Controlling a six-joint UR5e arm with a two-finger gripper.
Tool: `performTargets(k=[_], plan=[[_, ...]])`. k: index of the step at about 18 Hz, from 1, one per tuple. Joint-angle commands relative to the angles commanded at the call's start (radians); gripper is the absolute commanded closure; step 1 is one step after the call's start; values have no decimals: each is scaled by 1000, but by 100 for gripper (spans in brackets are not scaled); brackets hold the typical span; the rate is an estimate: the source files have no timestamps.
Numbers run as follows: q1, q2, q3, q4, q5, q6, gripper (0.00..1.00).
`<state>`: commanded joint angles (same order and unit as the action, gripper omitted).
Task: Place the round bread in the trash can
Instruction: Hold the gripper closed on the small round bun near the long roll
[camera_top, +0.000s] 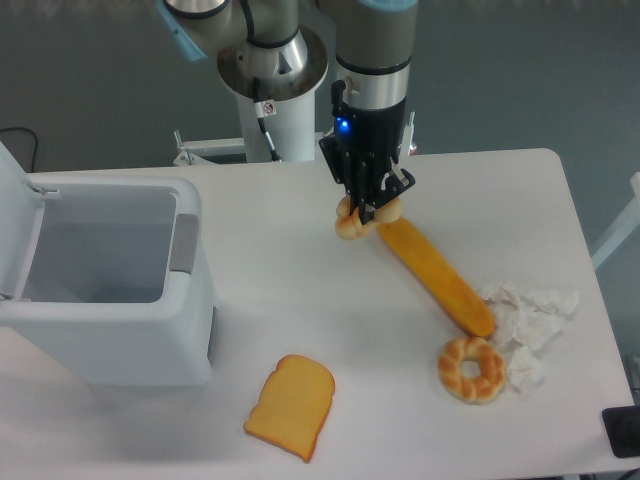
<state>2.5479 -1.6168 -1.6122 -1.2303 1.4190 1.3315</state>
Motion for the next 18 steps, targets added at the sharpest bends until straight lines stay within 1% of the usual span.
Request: performTargets(k=[5, 18], plan=[[2, 2, -3, 0, -5, -2, 89], [2, 0, 14, -2, -11, -3, 89]])
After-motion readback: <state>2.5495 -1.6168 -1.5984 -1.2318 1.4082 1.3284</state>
